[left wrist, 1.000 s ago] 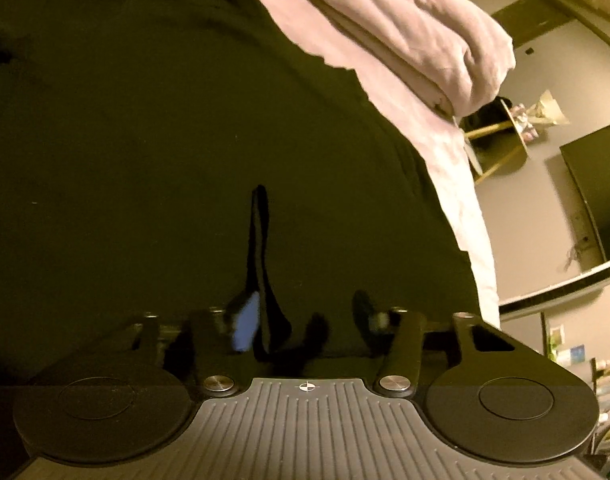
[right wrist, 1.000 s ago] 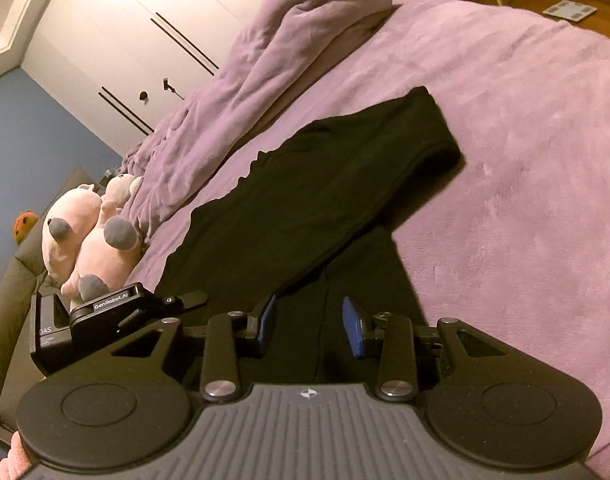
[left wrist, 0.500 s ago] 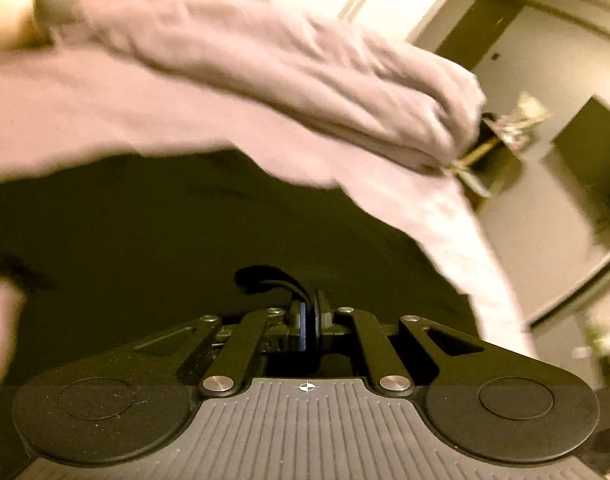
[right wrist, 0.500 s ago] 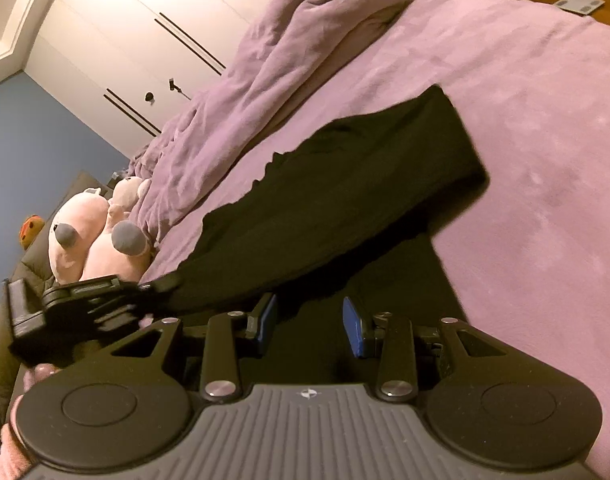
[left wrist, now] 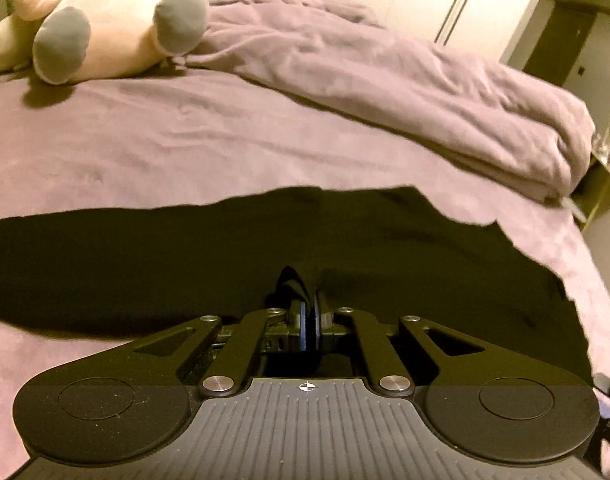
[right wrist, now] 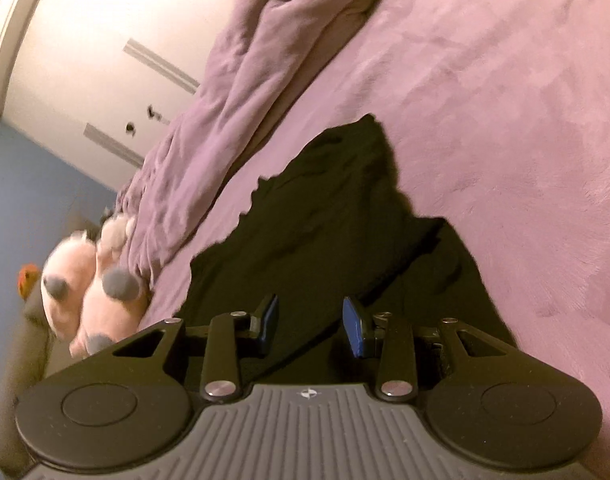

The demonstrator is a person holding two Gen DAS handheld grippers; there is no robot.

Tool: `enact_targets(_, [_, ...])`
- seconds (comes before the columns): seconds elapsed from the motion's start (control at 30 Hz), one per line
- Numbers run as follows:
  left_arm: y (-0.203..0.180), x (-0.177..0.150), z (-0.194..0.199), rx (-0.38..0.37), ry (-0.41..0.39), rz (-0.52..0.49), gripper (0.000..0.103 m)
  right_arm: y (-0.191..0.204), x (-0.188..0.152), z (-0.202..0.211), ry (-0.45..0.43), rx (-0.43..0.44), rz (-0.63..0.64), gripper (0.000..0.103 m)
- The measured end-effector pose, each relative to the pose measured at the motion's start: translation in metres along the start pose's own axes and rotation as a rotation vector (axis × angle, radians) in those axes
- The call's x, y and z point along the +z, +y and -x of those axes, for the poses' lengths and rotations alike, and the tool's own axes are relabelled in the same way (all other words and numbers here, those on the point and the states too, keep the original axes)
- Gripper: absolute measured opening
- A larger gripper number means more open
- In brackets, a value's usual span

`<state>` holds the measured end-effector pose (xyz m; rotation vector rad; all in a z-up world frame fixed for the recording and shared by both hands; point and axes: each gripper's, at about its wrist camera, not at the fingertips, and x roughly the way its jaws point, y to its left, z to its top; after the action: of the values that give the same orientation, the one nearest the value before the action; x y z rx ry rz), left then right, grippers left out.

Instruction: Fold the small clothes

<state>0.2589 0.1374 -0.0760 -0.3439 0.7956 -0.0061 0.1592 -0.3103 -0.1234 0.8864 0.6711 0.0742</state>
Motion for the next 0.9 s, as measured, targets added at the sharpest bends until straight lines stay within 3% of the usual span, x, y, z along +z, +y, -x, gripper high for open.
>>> enact_targets(0.13, [-0.002, 0.007, -0.007, -0.009, -0.003, 0.010, 0.005, -0.017, 0.011, -0.009, -0.043, 0.005, -0.118, 0.033])
enact_targets(0.2, [-0.003, 0.007, -0.008, -0.009, 0.000, 0.010, 0.005, -0.023, 0.016, -0.016, -0.046, -0.004, -0.160, 0.023])
enact_targets(0.27, [-0.003, 0.007, -0.010, -0.007, 0.005, 0.011, 0.006, -0.026, 0.020, -0.022, -0.046, -0.024, -0.165, 0.017])
enact_targets(0.33, [-0.003, 0.007, -0.012, -0.008, 0.011, 0.010, 0.006, -0.026, 0.022, -0.026, -0.038, -0.053, -0.147, 0.004])
enact_targets(0.4, [-0.005, 0.007, -0.015, -0.005, 0.015, 0.003, 0.005, -0.023, 0.024, -0.025, -0.061, -0.087, -0.077, 0.000])
enact_targets(0.47, [-0.008, 0.006, -0.018, -0.004, 0.019, -0.012, 0.006, -0.022, 0.026, -0.021, -0.097, -0.141, -0.011, 0.000])
enact_targets(0.57, [-0.009, 0.005, -0.020, -0.005, 0.018, -0.016, 0.006, -0.029, 0.030, -0.010, -0.100, -0.157, -0.036, 0.002])
enact_targets(0.73, [-0.007, 0.005, -0.021, -0.010, 0.018, 0.011, 0.006, -0.014, 0.012, 0.008, -0.044, -0.090, 0.003, 0.027])
enact_targets(0.9, [-0.008, 0.012, -0.010, -0.038, -0.007, 0.017, 0.006, -0.014, 0.005, -0.008, -0.007, -0.104, -0.039, 0.028])
